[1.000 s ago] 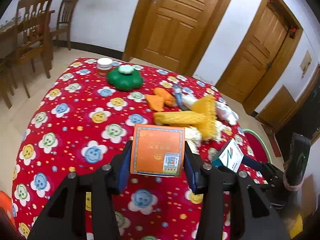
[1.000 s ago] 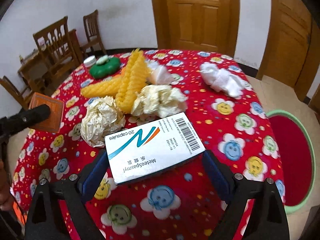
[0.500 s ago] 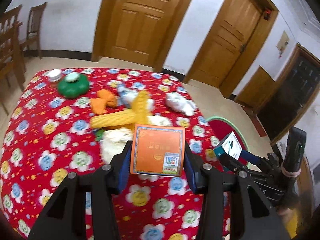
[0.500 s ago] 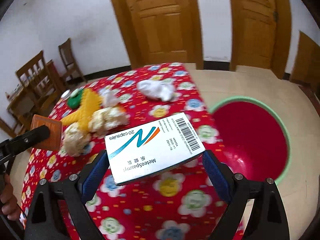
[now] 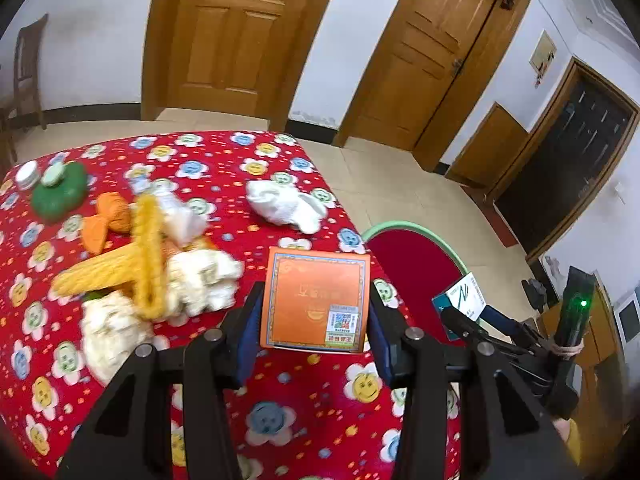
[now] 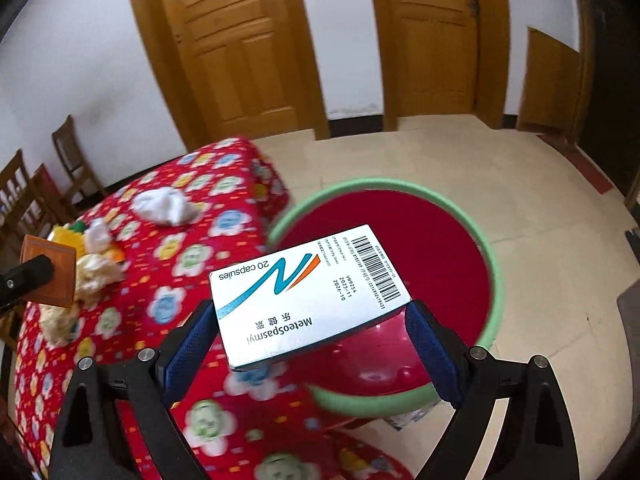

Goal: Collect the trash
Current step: 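Drop the white box into the red bin with the right tool while the left drops the orange box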

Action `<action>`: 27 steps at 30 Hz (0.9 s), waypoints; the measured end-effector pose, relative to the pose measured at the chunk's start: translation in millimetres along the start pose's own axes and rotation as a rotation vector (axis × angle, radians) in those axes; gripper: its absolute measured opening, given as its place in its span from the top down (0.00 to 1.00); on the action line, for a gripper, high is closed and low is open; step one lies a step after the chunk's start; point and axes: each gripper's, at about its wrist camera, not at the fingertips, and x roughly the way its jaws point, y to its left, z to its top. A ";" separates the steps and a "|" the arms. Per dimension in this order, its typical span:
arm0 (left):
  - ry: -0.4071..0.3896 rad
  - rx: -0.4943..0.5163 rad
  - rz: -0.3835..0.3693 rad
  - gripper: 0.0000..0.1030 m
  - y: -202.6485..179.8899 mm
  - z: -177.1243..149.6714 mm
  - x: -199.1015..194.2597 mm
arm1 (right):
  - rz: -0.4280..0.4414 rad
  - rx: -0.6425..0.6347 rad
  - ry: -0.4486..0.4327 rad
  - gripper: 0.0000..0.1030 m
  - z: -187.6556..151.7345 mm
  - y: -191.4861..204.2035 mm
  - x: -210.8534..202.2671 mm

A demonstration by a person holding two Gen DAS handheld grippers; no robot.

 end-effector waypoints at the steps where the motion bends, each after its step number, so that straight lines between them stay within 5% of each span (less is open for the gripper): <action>1: 0.005 0.009 -0.002 0.54 -5.7 2.0 5.3 | -0.005 0.008 0.002 0.09 0.0 -4.6 2.6; 15: 0.054 0.111 -0.029 0.55 -59.1 11.8 49.6 | -0.017 0.096 0.013 0.03 -1.0 -50.4 26.5; 27: 0.137 0.191 -0.108 0.55 -102.2 4.4 96.0 | -0.085 0.105 -0.099 0.03 -3.1 -73.8 -12.4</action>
